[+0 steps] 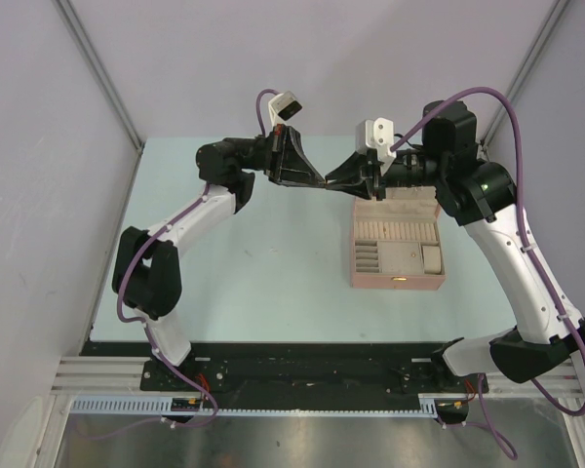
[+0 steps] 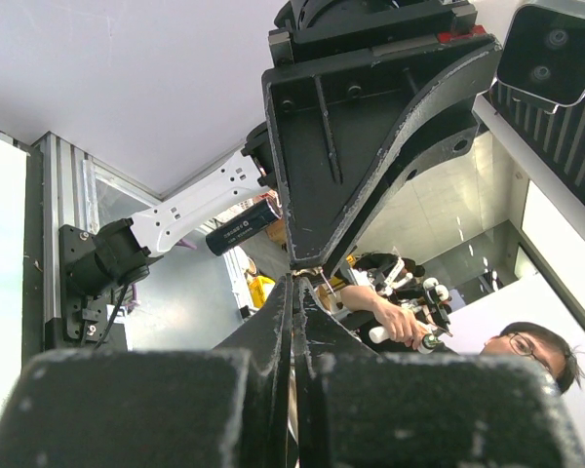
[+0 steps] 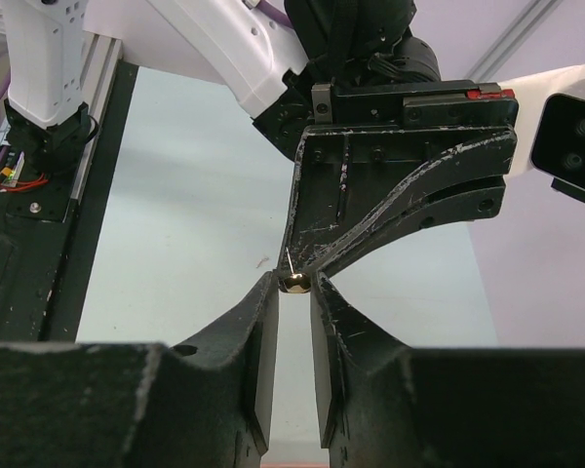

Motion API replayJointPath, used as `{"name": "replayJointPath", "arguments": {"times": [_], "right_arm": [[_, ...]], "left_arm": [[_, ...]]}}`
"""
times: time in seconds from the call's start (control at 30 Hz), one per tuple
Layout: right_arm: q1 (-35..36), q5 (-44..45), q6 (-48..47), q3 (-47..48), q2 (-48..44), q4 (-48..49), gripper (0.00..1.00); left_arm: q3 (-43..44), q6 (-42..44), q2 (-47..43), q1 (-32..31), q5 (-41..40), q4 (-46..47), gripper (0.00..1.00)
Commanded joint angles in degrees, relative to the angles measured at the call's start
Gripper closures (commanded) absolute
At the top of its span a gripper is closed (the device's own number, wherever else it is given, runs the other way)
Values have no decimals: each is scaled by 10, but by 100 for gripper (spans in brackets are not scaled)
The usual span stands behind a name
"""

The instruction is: Organize the mixed jewelry

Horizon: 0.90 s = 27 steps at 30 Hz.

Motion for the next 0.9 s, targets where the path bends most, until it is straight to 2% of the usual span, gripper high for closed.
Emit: {"name": "replayJointPath", "arguments": {"times": [0.0,0.33,0.7,0.87], "right_arm": [[4,-7,-3,17,1,1,77],[5,-6,-2,18,3,0,82],[6,-2,-5,15,0,-2,96],[5,1,-7,17,-4,-4,98]], "left_arm": [[-1,-174,-27,-4,-9,240,99],[-3,-174,-30,-4,-9,240,100],[-10,-171,-29,-5,-8,240,100],[-11,-170,-28,-5,-8,240,100]]}}
